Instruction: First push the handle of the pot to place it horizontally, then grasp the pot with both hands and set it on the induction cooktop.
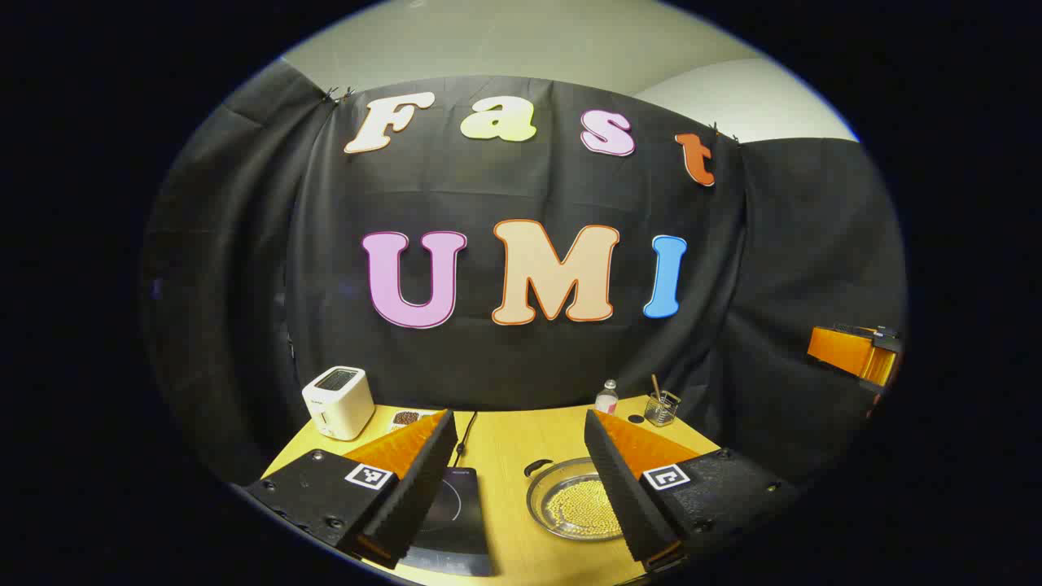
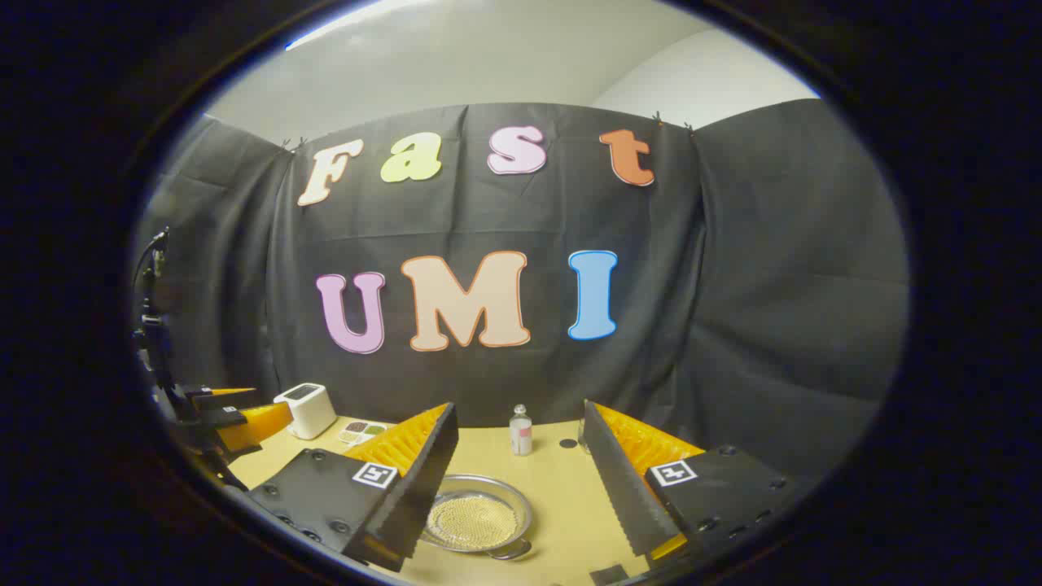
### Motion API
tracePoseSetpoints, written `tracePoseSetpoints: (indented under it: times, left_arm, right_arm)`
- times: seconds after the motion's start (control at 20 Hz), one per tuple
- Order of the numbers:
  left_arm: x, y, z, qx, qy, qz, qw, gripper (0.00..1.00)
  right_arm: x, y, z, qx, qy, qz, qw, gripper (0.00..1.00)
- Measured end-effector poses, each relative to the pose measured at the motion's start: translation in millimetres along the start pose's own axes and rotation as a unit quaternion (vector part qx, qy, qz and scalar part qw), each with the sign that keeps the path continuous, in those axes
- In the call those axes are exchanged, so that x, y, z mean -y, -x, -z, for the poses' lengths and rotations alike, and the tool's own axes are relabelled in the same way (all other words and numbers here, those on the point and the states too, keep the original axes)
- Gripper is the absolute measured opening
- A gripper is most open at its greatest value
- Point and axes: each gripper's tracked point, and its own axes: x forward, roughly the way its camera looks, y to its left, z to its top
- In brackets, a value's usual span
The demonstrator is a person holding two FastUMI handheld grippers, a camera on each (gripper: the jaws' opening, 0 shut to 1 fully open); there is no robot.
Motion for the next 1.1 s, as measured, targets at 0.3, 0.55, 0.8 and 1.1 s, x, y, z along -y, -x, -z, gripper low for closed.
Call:
tracePoseSetpoints:
  times: [0.3, 0.55, 0.8, 1.1]
  left_arm:
    - [1.0, 0.8, 2.5, -0.001, -0.02, 0.007, 1.0, 0.96]
    - [-0.9, 2.1, 5.5, -0.001, -0.023, 0.004, 1.0, 0.96]
    - [-4.4, 5.5, 16.3, -0.011, -0.022, -0.002, 1.0, 0.96]
    - [-15.4, 10.5, 21.8, -0.01, -0.008, -0.017, 1.0, 0.93]
  right_arm:
    - [-4.1, 3.0, 9.0, -0.017, 0.001, 0.003, 1.0, 0.96]
    - [-2.8, 2.7, 12.3, -0.024, 0.008, 0.007, 1.0, 0.96]
    - [-10.9, 0.3, 21.1, -0.036, -0.006, 0.0, 0.999, 0.96]
    - [-14.0, 2.3, 33.8, -0.048, -0.008, -0.005, 0.999, 0.94]
